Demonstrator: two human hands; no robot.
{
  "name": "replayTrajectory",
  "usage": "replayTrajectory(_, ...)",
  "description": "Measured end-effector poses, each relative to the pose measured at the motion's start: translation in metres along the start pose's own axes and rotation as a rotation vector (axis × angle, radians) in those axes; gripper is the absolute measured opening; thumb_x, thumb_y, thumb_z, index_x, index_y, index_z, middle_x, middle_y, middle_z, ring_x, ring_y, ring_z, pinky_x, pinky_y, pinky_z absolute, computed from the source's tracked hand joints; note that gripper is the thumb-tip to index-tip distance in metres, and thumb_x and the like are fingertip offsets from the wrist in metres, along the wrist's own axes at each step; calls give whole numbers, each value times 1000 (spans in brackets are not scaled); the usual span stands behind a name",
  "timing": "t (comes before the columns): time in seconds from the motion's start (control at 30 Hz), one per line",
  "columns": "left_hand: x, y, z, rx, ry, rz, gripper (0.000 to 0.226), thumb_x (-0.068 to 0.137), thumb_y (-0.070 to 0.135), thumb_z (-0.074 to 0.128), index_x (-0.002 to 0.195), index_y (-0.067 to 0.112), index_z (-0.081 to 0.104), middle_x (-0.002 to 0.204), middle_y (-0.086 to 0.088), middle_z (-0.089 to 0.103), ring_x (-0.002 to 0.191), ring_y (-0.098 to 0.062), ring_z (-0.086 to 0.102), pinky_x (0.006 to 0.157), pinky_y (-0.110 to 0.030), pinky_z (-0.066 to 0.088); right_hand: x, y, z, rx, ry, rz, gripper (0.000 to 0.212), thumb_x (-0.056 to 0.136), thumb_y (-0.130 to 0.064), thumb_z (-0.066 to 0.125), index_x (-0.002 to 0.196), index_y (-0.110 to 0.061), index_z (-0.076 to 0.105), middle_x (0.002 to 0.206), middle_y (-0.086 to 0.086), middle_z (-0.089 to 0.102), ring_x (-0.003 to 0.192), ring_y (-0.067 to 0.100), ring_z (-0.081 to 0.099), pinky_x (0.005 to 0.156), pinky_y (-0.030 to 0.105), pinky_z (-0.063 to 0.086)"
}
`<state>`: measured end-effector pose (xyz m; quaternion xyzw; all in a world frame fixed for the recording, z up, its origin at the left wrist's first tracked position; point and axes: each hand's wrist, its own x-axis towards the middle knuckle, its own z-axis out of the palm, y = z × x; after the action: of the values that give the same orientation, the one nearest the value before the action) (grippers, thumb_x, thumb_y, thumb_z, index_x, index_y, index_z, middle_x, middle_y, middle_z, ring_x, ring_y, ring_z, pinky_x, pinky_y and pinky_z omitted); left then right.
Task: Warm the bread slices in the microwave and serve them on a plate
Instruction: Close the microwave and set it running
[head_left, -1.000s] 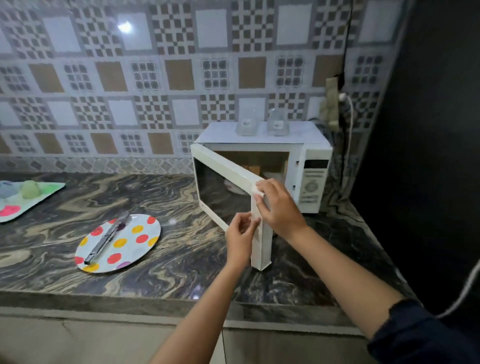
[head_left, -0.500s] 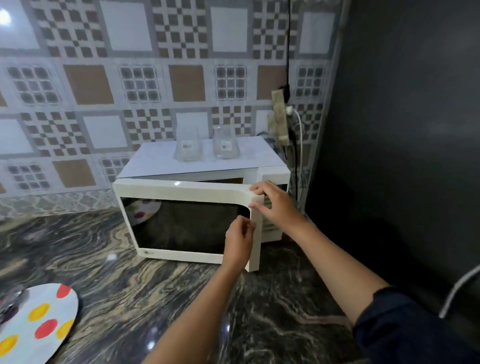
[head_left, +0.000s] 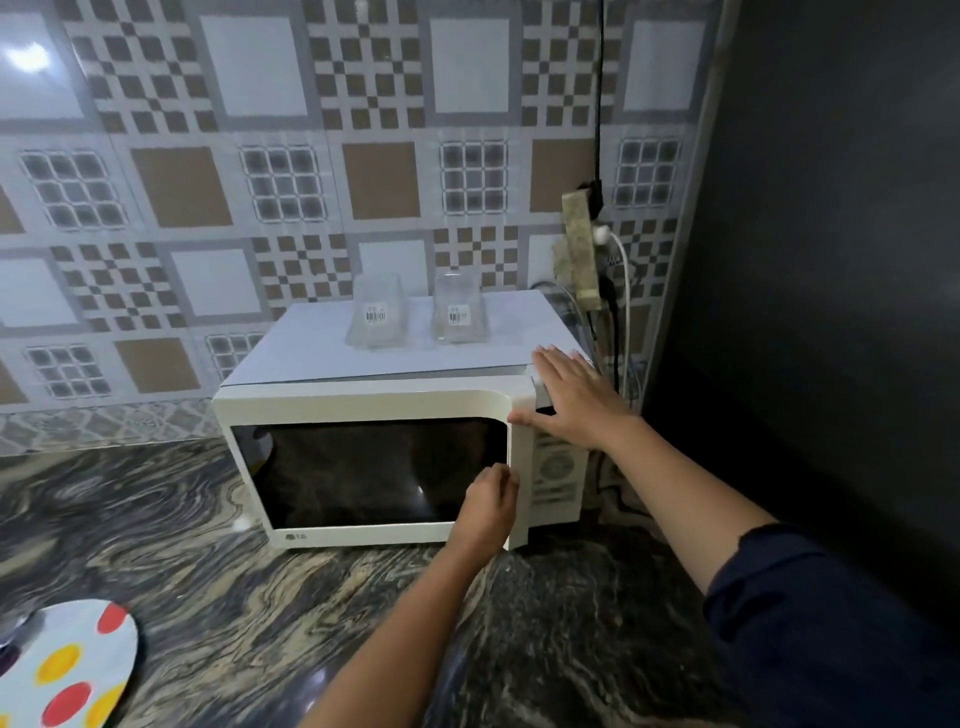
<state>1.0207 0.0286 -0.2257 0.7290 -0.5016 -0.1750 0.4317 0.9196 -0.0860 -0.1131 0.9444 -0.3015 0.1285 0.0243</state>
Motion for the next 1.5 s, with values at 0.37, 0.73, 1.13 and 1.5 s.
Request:
replayTrajectory(0.37,3,-3,22,36,39,-82,34,101,32,27,105,6,49,96,-17,65,89,-32,61,76,-42,50,11,14,12,-31,158,-68,124,56,-90,-6,142,-8,31,147,8,34,135,25,32,112,36,22)
replayTrajectory(0.73,8,2,30,93,104,-116,27,101,25,27,94,6,45,83,-14,60,81,-35,57,69,-43,46,14,13,18,-3,226,-58,111,68,-81,-2,131,-3,46,132,12,50,121,29,46,103,39,33)
replayTrajectory(1.13,18,-3,31,52,92,-148,31,101,29,27,96,5,46,90,-11,59,80,-25,52,67,-32,38,16,16,28,117,365,-90,76,81,-67,40,122,-5,52,123,10,56,115,28,51,99,37,37)
replayTrajectory(1.5,16,-20,47,29,258,-57,27,101,28,31,82,11,38,65,4,43,59,-18,43,55,-30,26,-22,38,74,658,768,-30,54,81,6,57,131,14,36,137,21,37,133,25,32,115,31,27)
